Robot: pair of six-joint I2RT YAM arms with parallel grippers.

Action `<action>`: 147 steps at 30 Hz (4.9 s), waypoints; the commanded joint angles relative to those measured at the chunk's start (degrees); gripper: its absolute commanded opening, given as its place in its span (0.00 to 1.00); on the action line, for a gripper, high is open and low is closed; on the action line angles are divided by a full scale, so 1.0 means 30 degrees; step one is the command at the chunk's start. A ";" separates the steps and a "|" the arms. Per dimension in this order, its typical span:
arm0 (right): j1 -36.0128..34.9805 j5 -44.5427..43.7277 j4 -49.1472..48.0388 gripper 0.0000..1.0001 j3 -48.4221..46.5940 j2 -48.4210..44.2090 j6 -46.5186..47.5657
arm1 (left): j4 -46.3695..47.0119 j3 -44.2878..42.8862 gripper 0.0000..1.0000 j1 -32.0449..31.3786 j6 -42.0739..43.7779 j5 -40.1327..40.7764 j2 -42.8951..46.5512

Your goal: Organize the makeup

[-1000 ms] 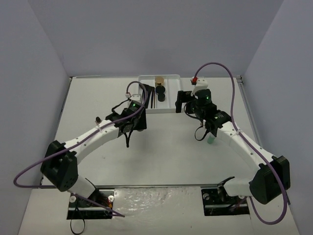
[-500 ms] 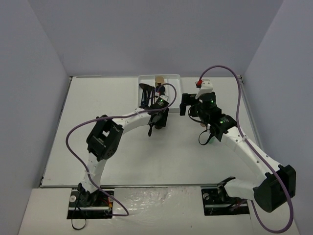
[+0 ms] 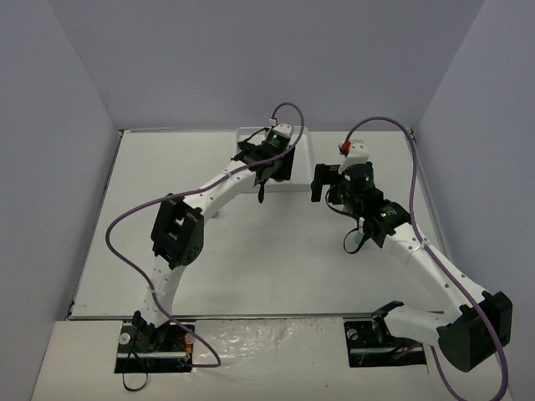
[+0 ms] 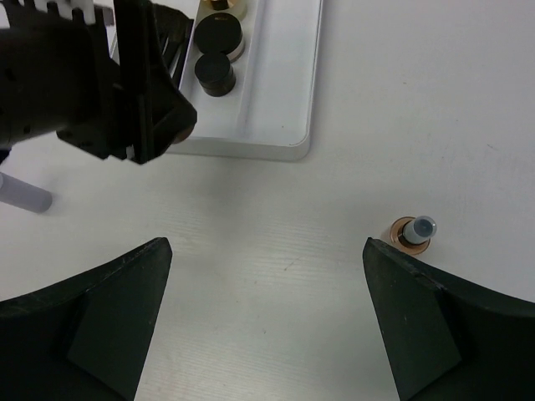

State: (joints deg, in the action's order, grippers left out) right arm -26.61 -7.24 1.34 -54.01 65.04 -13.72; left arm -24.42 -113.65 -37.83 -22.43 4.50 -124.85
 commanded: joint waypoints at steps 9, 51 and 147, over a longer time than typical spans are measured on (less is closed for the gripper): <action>0.0110 -0.1280 0.0546 0.96 0.0160 -0.1722 -0.0120 | -0.2399 -0.6044 0.05 0.1205 0.0826 -0.1500 -0.4545; 0.2718 -0.6433 0.8548 0.92 0.1291 0.1065 -0.9159 | -0.4305 0.5570 0.97 0.2080 0.1517 0.0827 1.2408; 0.2604 0.1716 0.2691 0.00 -2.4916 2.4293 0.3217 | -0.3757 2.0158 0.97 0.4379 0.0243 0.5004 2.3130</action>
State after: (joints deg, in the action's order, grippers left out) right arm -19.09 -2.84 13.82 -125.80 138.87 -3.30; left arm -37.65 -51.55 -25.04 -21.32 17.31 -55.40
